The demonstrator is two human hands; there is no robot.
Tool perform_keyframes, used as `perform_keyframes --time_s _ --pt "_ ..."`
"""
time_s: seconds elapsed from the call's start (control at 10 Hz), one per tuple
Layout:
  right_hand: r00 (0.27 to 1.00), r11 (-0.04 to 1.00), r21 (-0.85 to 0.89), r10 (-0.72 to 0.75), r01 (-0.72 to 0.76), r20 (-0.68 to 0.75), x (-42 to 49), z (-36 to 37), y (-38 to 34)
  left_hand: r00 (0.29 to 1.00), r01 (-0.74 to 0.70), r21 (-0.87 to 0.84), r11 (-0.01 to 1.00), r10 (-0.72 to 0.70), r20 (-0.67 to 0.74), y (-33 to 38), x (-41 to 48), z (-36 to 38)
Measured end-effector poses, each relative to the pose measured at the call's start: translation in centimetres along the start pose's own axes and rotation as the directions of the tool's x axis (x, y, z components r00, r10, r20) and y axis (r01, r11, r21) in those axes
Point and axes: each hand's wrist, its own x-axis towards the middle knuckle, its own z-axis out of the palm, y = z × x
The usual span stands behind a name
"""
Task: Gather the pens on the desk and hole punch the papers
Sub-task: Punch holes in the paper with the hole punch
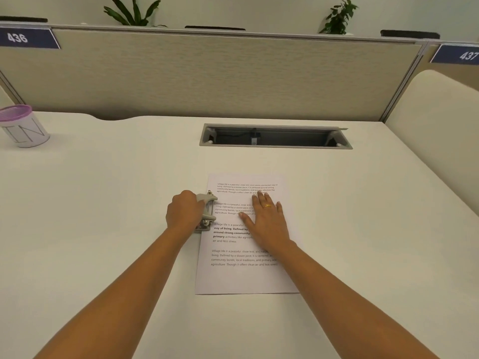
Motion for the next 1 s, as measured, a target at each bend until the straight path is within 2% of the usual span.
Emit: perform_keyframes --time_s 0.3,0.5,0.6,0.7,0.8,1.0 --pt "0.999 0.999 -0.037 -0.012 0.011 -0.038 -0.1 0.5 0.0 1.0 0.023 -0.041 0.999 -0.023 -0.013 -0.2 0.0 0.3" --pt "0.999 0.999 -0.035 -0.017 0.016 -0.048 -0.1 0.6 0.0 0.997 0.053 -0.076 0.996 -0.049 0.056 -0.4 0.3 -0.6" --pt "0.998 0.999 -0.029 -0.018 0.016 -0.055 -0.1 0.7 0.0 0.999 0.034 0.109 0.993 -0.035 0.005 -0.3 0.9 -1.4" --pt "0.998 0.999 -0.031 -0.019 0.017 -0.065 -0.1 0.7 0.1 0.998 -0.021 0.145 0.989 0.029 -0.057 0.4 1.8 -1.3" --pt "0.998 0.999 -0.038 -0.017 0.014 -0.066 -0.1 0.7 0.1 0.992 -0.102 0.15 0.983 0.112 -0.057 1.4 2.6 -0.4" --pt "0.997 0.999 -0.038 -0.014 0.012 -0.07 -0.1 0.8 0.1 0.982 -0.177 0.26 0.949 0.188 -0.019 2.0 4.5 1.2"
